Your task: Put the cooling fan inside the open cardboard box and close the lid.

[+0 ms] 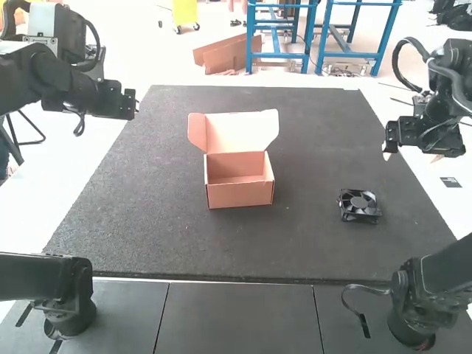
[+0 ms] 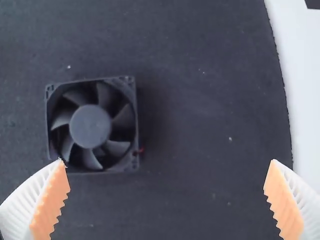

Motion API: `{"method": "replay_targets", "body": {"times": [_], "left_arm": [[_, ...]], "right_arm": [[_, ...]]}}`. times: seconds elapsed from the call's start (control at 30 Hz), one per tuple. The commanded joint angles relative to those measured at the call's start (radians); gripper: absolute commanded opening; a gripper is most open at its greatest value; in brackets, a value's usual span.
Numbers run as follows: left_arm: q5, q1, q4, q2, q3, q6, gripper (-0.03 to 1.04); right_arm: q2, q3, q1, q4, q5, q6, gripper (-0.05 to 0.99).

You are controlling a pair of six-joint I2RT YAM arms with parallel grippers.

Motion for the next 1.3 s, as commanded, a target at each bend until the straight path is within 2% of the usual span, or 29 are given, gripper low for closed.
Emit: {"method": "replay_targets", "body": {"times": [0.0, 0.17, 0.47, 0.73, 0.9, 1.27], "left_arm": [[-0.007, 0.008, -0.01, -0.005, 0.038, -0.017, 0.97], [-0.007, 0.008, -0.011, -0.005, 0.035, -0.04, 0.97], [-0.007, 0.01, 0.015, 0.014, 0.038, -0.04, 0.97], [-0.004, 0.008, 0.019, 0.024, 0.042, -0.042, 0.97], [-0.002, 0.01, 0.019, 0.027, 0.042, -0.04, 0.97], [-0.002, 0.01, 0.029, 0.03, 0.044, -0.04, 0.97]], "right_arm": [[0.047, -0.018, -0.049, 0.021, -0.026, -0.069, 0.89], [0.11, -0.066, -0.07, 0.1, -0.046, -0.084, 0.89], [0.169, -0.158, -0.054, 0.222, -0.046, -0.081, 0.89], [0.268, -0.156, -0.049, 0.226, -0.046, -0.076, 0.89], [0.35, -0.087, -0.049, 0.222, -0.073, -0.046, 0.89], [0.451, -0.009, -0.049, 0.194, -0.073, -0.035, 0.89]]}}
